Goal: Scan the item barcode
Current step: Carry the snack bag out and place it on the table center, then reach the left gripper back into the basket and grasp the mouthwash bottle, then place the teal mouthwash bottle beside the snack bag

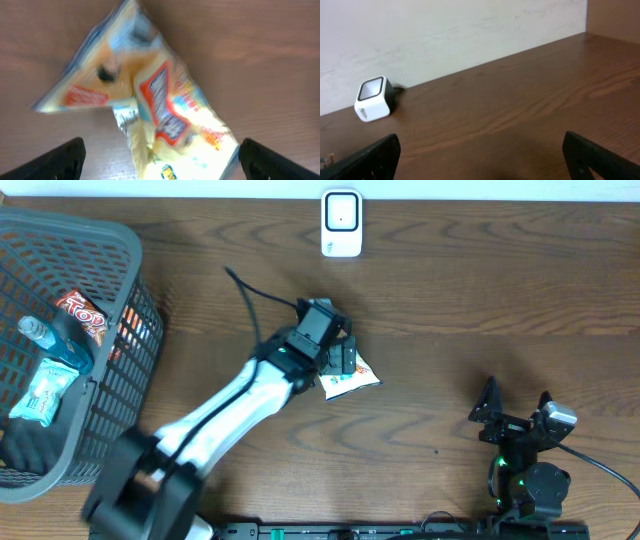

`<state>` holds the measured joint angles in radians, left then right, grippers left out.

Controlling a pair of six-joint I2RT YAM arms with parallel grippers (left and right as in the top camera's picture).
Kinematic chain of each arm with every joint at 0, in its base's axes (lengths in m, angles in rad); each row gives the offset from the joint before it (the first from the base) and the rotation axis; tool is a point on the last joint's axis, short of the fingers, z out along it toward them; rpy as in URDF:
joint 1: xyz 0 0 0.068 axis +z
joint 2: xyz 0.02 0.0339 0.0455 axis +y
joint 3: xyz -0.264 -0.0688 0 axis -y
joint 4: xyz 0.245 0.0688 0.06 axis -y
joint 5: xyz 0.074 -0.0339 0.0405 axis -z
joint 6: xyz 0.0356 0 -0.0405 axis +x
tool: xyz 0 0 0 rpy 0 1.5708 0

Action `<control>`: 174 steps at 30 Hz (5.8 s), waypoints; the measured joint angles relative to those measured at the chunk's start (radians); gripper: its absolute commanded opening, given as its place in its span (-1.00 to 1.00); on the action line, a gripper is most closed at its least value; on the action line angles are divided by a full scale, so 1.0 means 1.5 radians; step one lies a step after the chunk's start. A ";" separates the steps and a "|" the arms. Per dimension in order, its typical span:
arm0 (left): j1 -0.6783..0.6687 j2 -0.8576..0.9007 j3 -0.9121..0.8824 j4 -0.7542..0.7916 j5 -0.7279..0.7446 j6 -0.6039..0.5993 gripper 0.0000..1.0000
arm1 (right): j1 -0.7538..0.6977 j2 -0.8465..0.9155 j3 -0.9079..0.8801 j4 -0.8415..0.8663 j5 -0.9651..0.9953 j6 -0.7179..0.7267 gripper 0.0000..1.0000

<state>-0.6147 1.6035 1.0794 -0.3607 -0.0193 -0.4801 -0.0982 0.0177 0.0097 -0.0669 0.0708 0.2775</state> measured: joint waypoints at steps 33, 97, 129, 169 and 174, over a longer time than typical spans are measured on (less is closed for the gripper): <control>0.753 -0.165 0.112 -0.133 -0.126 0.093 0.96 | 0.000 0.000 0.000 0.000 0.000 0.000 0.98; 0.713 -0.465 0.098 -0.063 0.080 0.028 -0.49 | 0.000 0.000 0.000 0.000 0.000 0.000 0.98; -0.015 0.126 0.099 0.142 0.165 -0.040 -0.48 | 0.000 0.000 0.000 0.000 0.000 0.000 0.99; -0.051 0.163 0.100 0.003 0.037 -0.019 0.68 | 0.000 0.000 0.000 0.000 0.000 0.000 0.98; -0.048 0.032 0.097 -0.041 -0.024 -0.006 0.88 | 0.000 0.000 0.000 0.000 0.000 0.000 0.98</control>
<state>-0.6872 1.6512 1.2243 -0.4229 -0.0555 -0.4889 -0.0982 0.0177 0.0097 -0.0669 0.0708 0.2779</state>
